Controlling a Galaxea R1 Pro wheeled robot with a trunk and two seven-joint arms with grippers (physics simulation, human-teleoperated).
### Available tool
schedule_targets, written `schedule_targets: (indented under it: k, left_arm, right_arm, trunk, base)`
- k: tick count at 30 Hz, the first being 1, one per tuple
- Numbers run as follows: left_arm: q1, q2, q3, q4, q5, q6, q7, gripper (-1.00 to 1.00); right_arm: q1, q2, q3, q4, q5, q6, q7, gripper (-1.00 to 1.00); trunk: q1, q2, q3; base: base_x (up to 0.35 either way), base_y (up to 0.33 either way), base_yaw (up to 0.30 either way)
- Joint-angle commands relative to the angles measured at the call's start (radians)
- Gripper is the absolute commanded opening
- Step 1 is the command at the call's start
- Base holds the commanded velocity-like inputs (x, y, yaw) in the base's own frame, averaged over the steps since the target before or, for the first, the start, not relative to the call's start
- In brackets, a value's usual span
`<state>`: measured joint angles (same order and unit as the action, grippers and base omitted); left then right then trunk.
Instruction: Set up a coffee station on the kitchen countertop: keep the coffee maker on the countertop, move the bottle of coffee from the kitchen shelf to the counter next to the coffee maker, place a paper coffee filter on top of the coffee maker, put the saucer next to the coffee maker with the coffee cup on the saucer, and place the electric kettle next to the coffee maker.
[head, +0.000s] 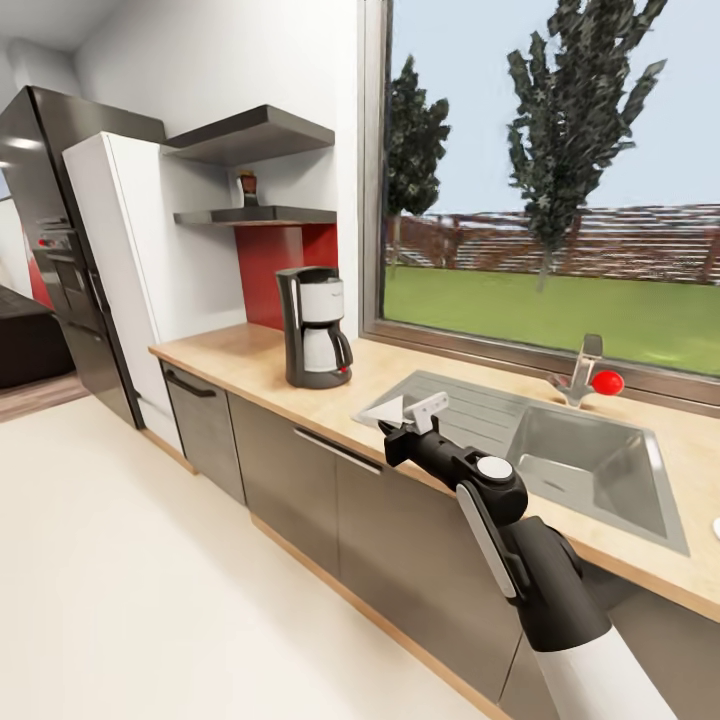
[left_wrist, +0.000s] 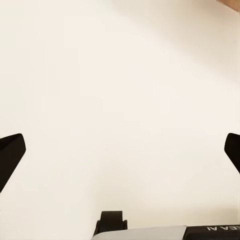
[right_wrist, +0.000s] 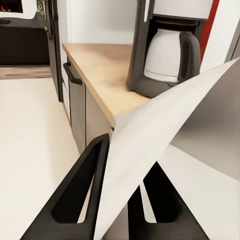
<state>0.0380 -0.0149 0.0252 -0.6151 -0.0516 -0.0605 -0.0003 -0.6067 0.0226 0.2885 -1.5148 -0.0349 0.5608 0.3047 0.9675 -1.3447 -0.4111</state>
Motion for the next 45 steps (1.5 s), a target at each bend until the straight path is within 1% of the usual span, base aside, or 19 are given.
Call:
schedule_targets:
  k: [1,45]
  left_arm:
    - [0.0,-0.001,0.003,-0.001,-0.005,-0.002,0.0,1.0]
    - [0.0,-0.001,0.002,-0.001,-0.005,-0.001,0.002,1.0]
  right_arm:
    - [-0.001,0.0,-0.001,-0.001,-0.007,0.007,0.001,-1.0]
    - [-0.001,-0.001,-0.002,-0.001,-0.005,0.007,0.001,-1.0]
  trunk:
    - [-0.004,0.007,0.002]
    - [-0.173,0.315,0.14]
  base:
    - [0.008,0.003,0.0]
    - [0.0,0.0,0.0]
